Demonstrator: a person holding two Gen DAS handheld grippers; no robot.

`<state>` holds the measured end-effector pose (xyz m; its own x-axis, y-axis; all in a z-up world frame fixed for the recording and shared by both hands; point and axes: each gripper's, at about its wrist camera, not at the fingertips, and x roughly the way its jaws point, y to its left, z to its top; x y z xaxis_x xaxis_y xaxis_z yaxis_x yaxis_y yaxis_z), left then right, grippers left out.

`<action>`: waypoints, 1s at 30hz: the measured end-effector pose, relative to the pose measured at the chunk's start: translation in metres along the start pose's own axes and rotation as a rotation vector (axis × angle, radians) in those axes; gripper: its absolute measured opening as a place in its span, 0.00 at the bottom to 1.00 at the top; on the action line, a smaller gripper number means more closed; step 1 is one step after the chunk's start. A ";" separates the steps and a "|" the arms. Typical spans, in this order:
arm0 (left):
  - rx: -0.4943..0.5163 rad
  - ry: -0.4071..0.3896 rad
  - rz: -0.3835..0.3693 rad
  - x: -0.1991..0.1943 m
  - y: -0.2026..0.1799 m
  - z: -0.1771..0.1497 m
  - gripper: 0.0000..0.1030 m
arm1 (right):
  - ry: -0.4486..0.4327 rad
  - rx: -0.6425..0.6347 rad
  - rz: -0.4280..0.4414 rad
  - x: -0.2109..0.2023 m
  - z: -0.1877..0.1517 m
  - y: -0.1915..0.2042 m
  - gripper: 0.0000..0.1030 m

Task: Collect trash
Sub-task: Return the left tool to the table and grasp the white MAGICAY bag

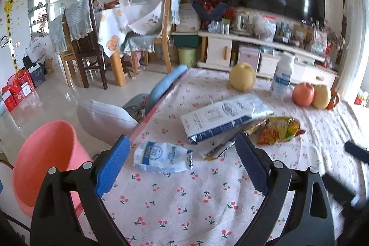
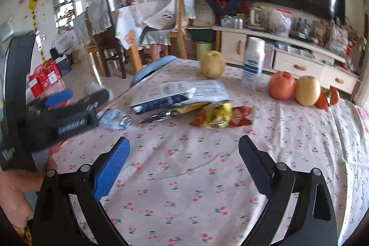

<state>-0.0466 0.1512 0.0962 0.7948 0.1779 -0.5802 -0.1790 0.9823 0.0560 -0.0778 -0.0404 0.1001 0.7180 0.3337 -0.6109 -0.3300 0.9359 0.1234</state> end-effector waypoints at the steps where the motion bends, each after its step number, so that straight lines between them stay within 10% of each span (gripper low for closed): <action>1: 0.002 0.008 0.005 0.003 0.001 -0.001 0.90 | 0.011 0.026 -0.011 0.002 0.002 -0.012 0.91; 14: -0.415 0.165 0.009 0.049 0.073 -0.016 0.90 | 0.079 0.214 -0.048 0.030 0.016 -0.098 0.91; 30: -0.514 0.293 -0.012 0.093 0.061 -0.024 0.82 | 0.177 0.291 -0.003 0.084 0.013 -0.134 0.91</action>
<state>0.0024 0.2258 0.0262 0.6181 0.0713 -0.7829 -0.4872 0.8163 -0.3103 0.0350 -0.1359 0.0426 0.5927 0.3302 -0.7346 -0.1214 0.9383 0.3238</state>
